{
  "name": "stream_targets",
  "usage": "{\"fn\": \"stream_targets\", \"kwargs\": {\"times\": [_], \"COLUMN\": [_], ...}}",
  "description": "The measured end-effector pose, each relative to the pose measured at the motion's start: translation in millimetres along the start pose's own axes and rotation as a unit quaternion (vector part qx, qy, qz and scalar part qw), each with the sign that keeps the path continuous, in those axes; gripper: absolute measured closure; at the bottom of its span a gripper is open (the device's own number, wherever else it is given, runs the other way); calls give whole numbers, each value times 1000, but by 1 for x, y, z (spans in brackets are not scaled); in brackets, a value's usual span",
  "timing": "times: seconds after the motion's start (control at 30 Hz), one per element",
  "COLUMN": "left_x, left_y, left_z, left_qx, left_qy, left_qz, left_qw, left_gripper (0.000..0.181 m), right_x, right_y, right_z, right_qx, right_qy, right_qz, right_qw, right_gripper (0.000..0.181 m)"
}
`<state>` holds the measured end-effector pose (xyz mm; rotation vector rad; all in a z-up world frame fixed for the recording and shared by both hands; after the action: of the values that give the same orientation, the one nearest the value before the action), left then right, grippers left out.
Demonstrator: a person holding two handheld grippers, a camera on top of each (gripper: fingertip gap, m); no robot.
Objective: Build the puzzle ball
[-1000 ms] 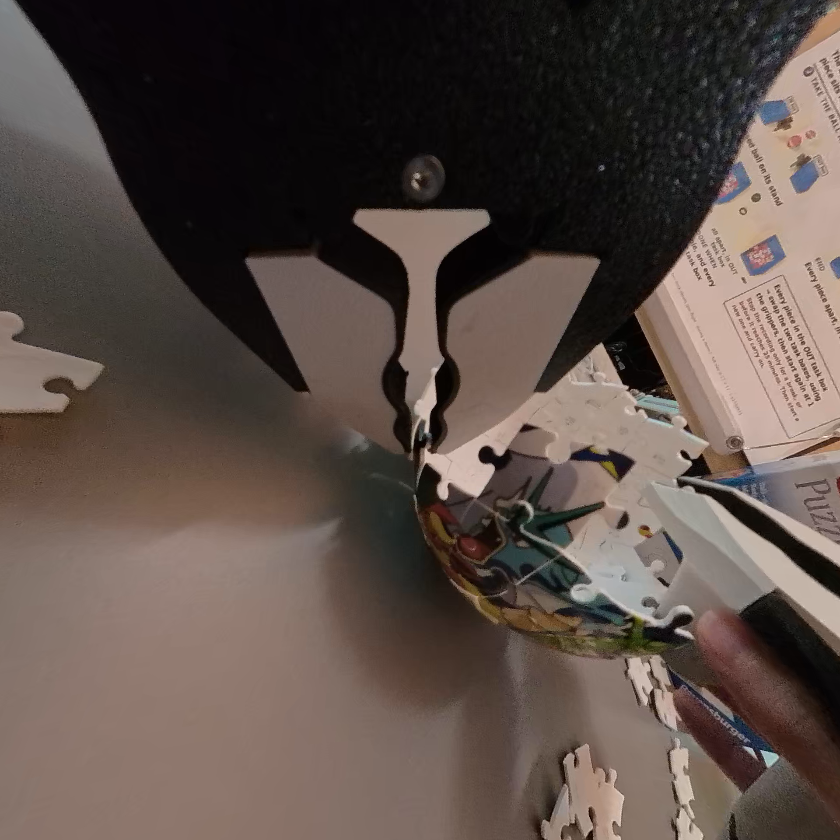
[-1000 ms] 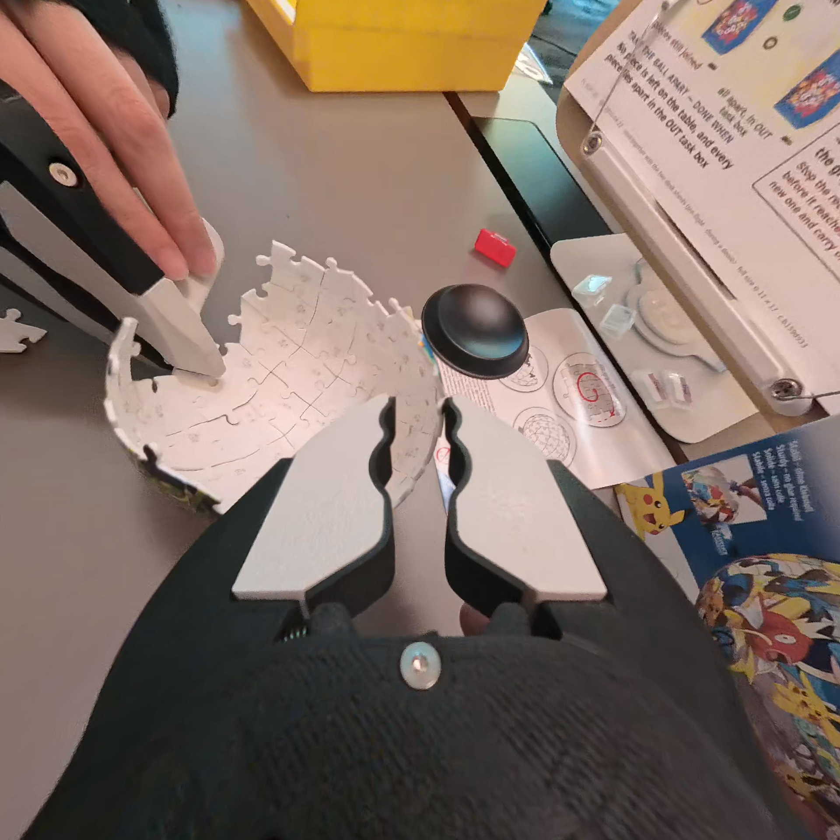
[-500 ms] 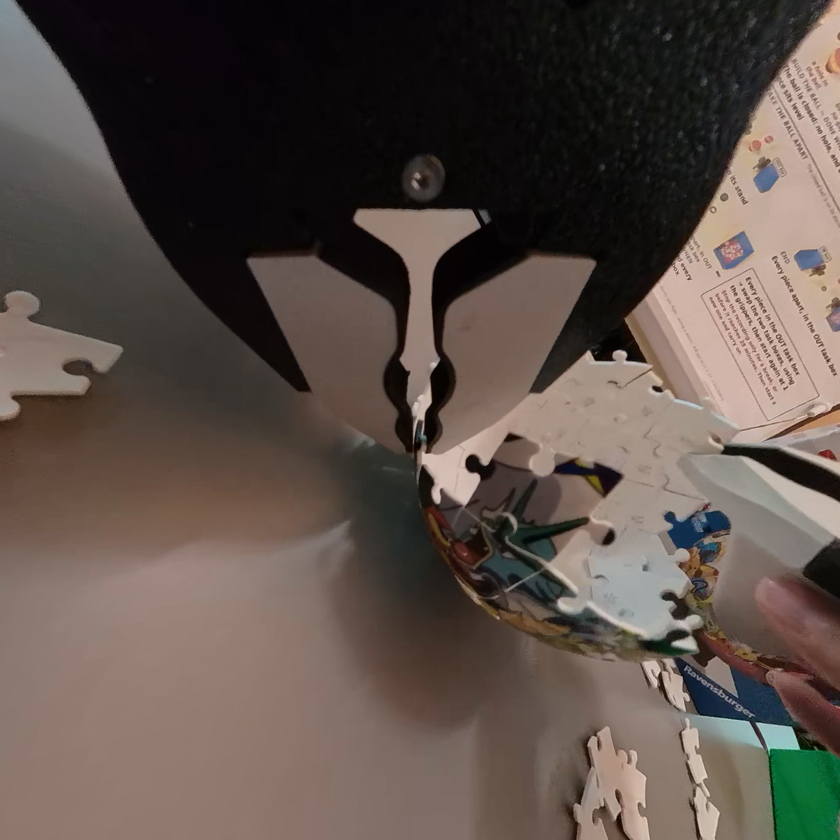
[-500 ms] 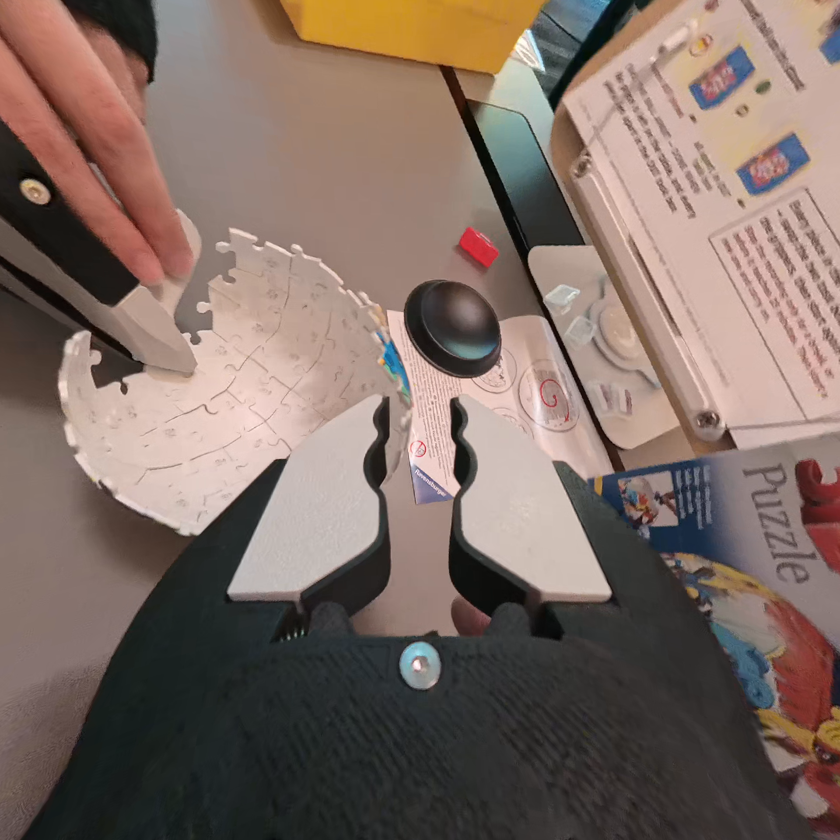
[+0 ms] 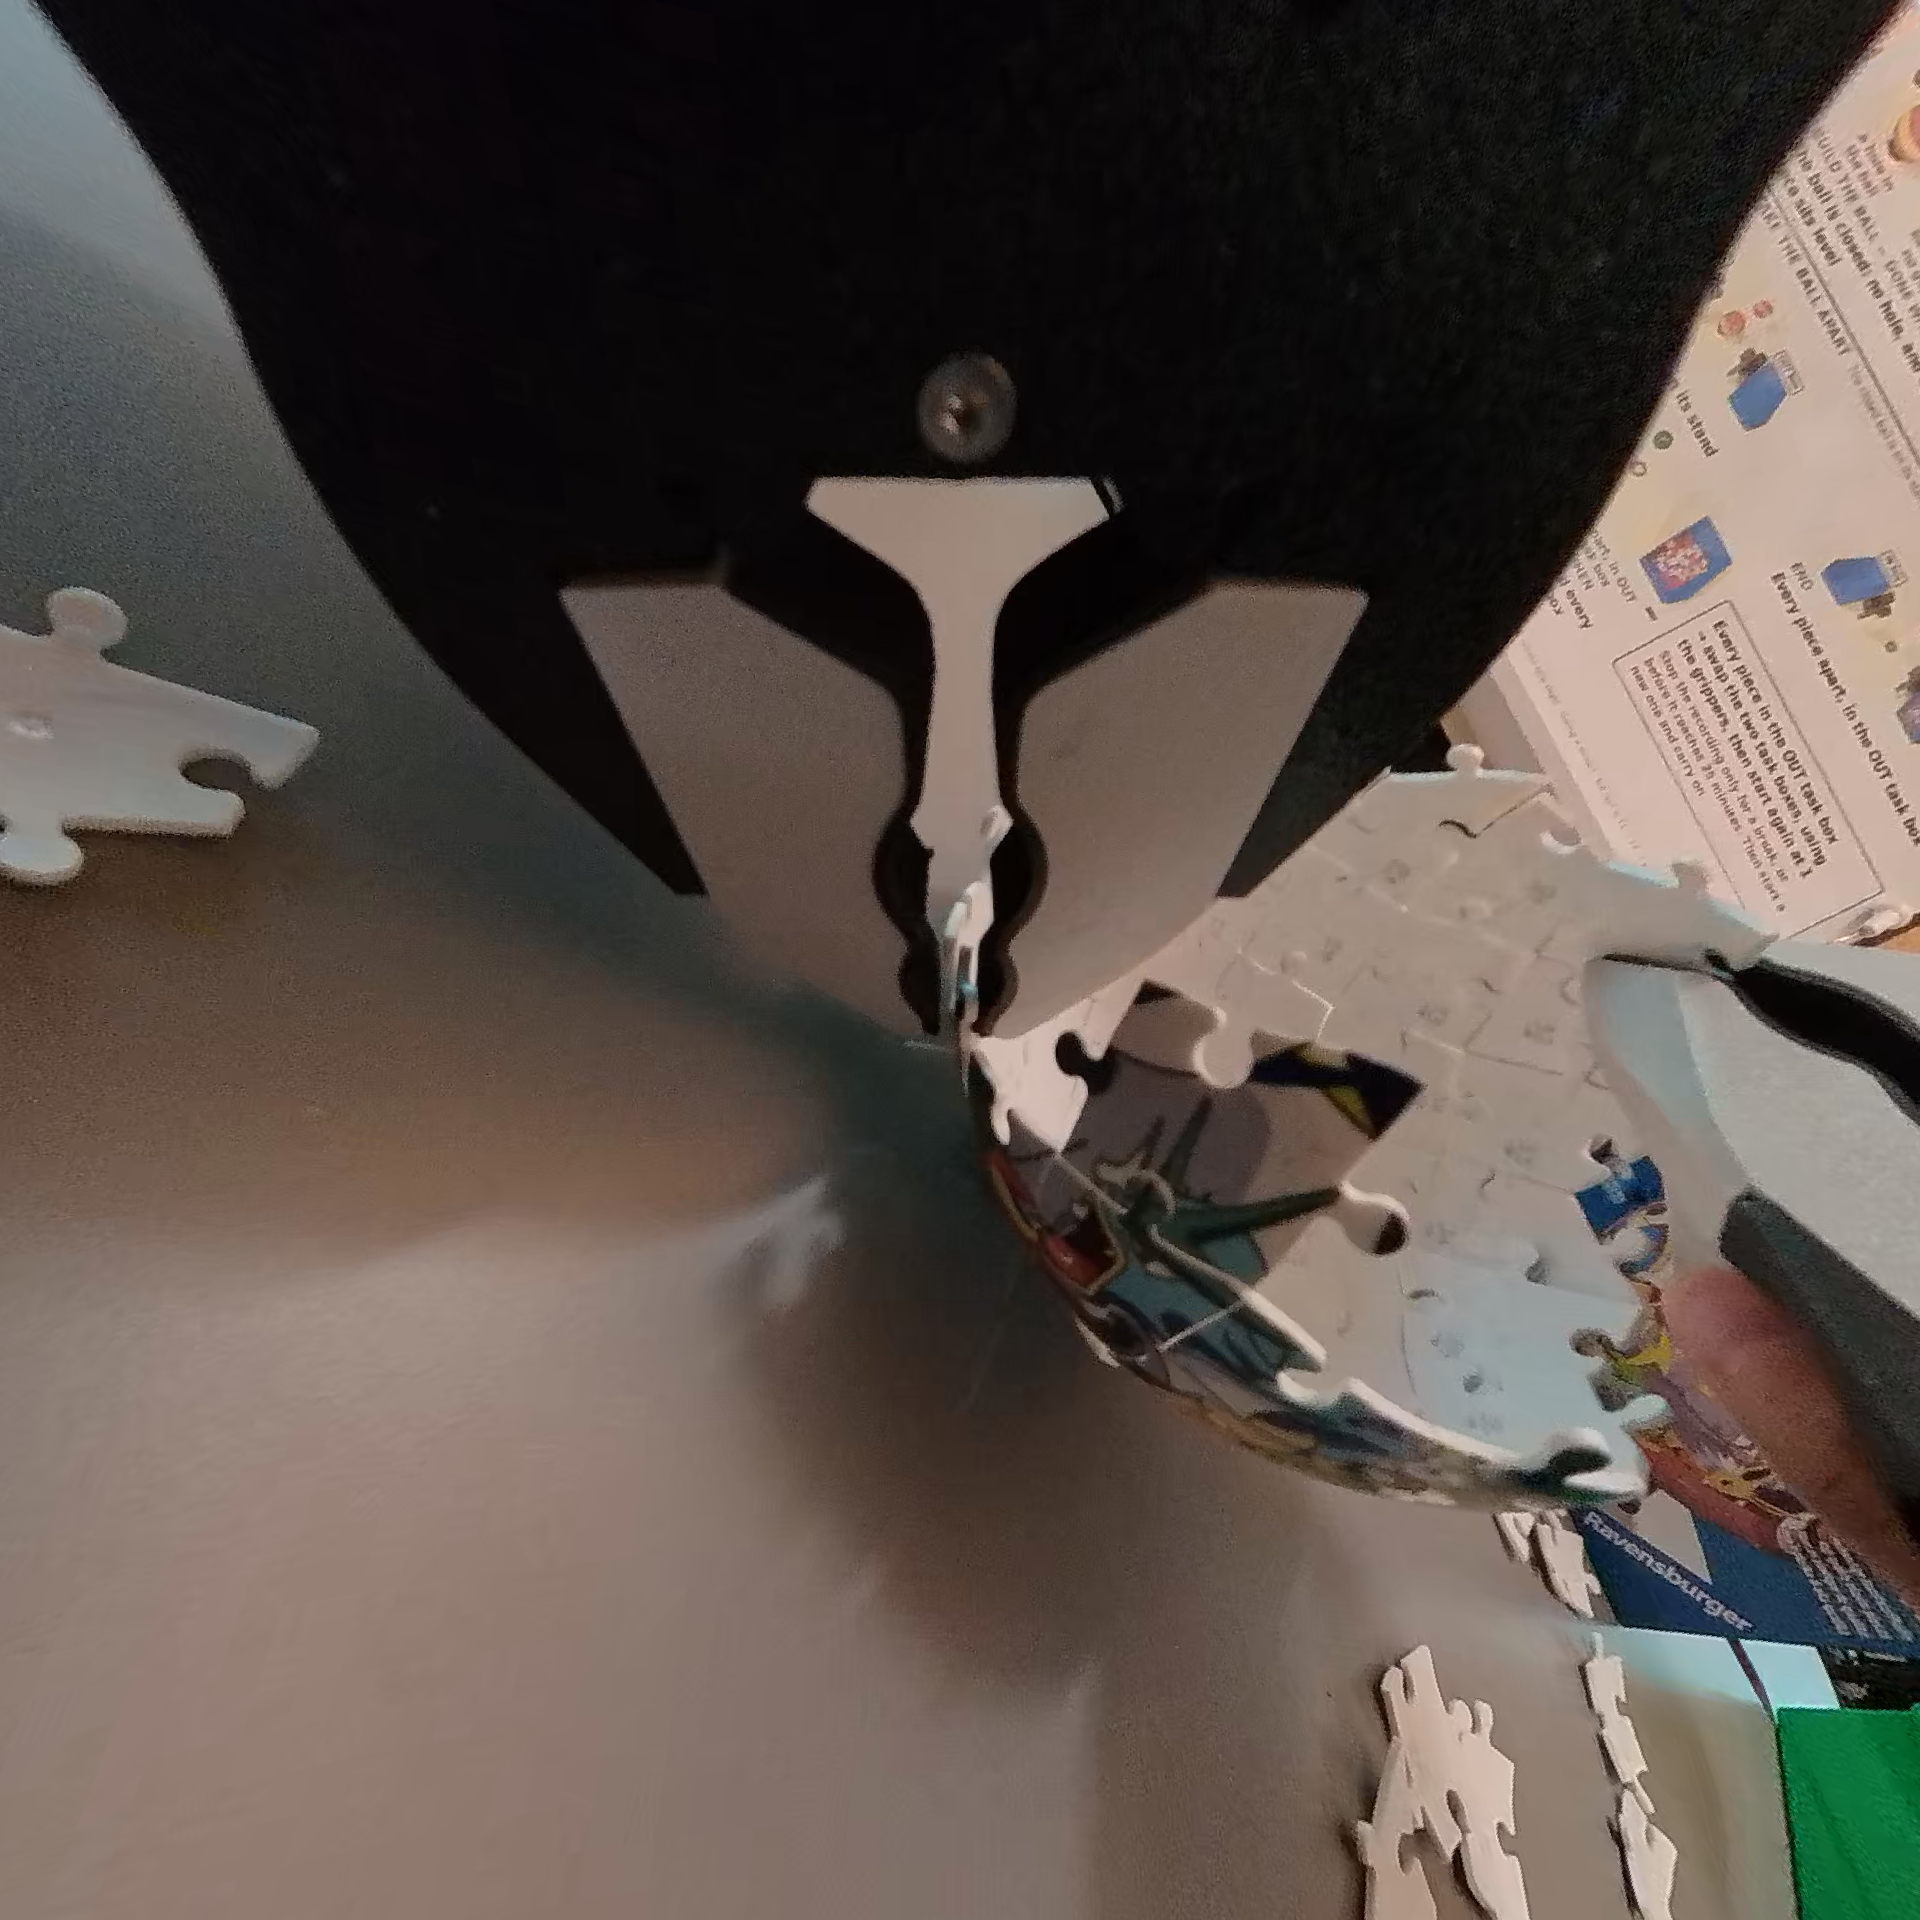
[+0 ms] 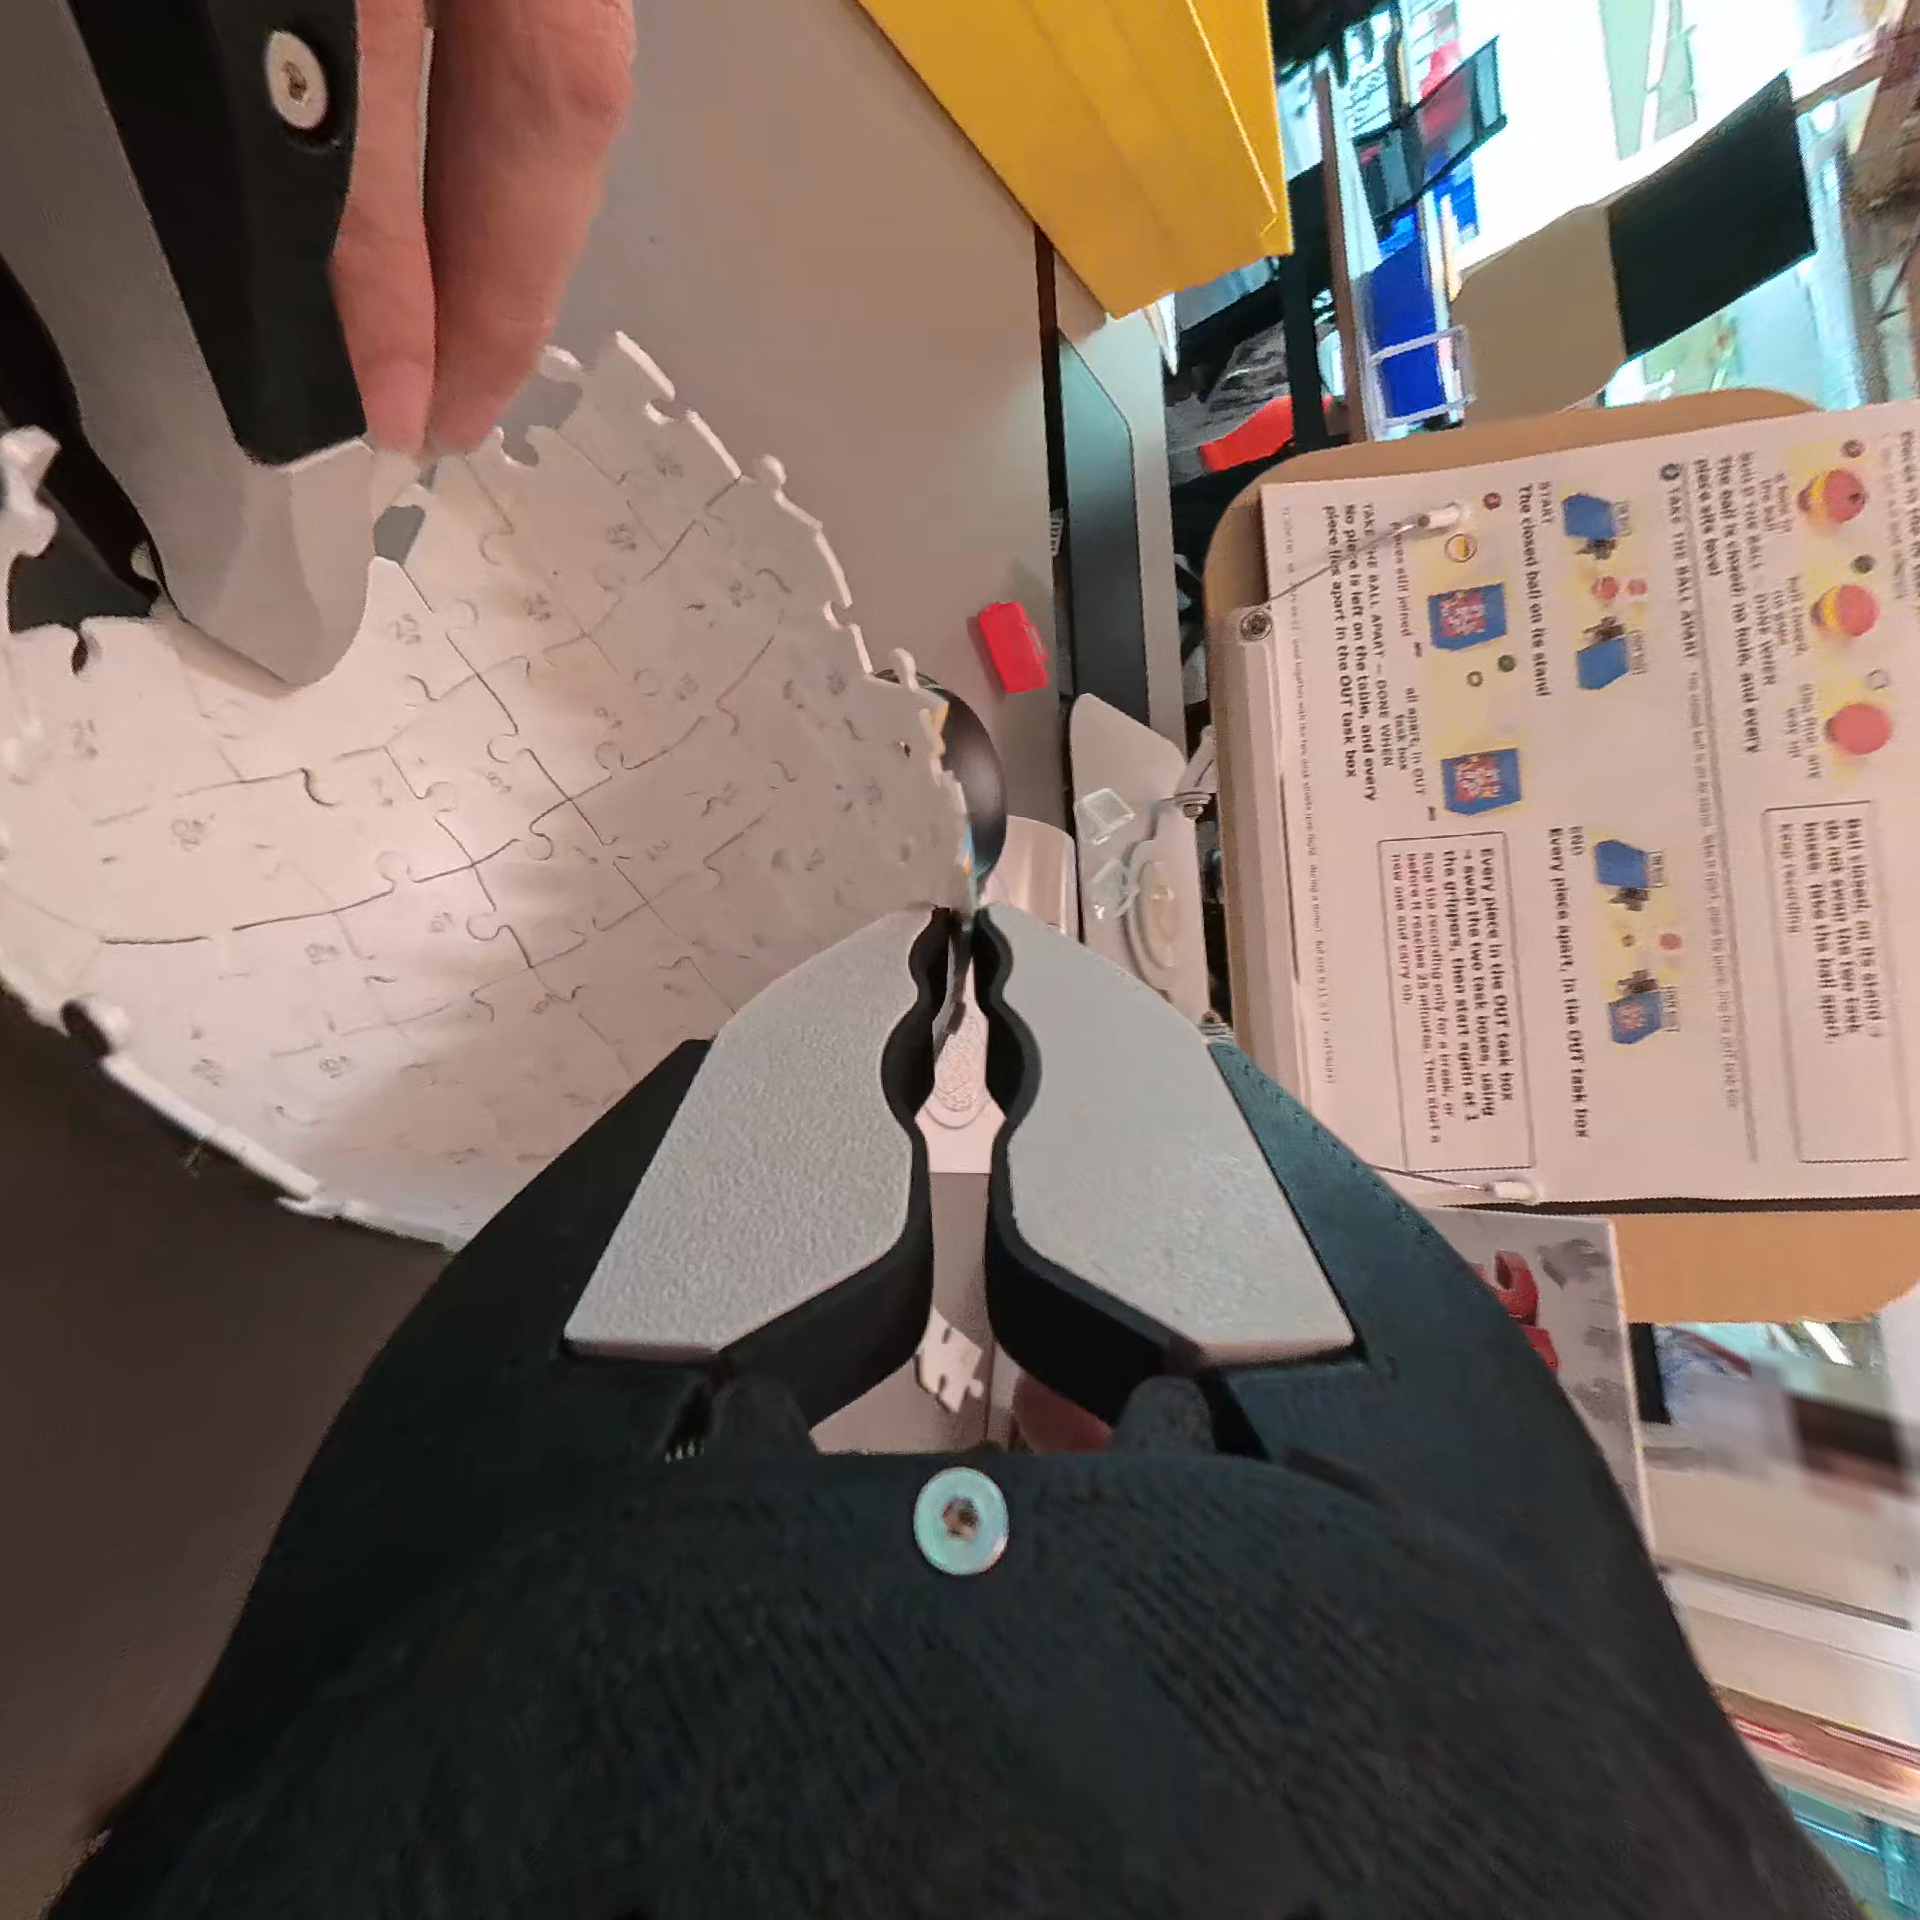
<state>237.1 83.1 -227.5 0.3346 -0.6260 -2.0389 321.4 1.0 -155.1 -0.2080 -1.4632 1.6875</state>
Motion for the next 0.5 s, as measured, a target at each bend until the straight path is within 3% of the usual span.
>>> {"fn": "stream_targets", "kwargs": {"times": [0.17, 0.27, 0.5], "left_x": [-2, -1, 4], "left_y": [-2, -1, -1], "left_z": [1, 6, 36], "left_qx": [4, 9, 12], "left_qy": [-8, -26, -106], "left_qz": [14, 37, 89], "left_qw": [1000, 999, 990], "left_gripper": [172, 161, 146], "right_x": [3, 6, 7], "right_y": [3, 5, 10], "right_z": [5, 9, 16], "right_qx": [-33, -60, -96], "right_qy": [-7, -10, -9], "right_qz": [16, 31, 50], "right_qw": [999, 998, 994], "right_gripper": [177, 177, 177]}}
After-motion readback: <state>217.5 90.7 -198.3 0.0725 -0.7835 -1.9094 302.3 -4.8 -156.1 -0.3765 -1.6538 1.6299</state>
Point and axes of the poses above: each gripper's, where its closed fingertips meet, z back along the fingers, x out of its top, y = z × x across the jaws, the point moved 5 cm from there along z, back along the fingers, and after that the axes turned 10 degrees about -x, right-handed, at the moved point
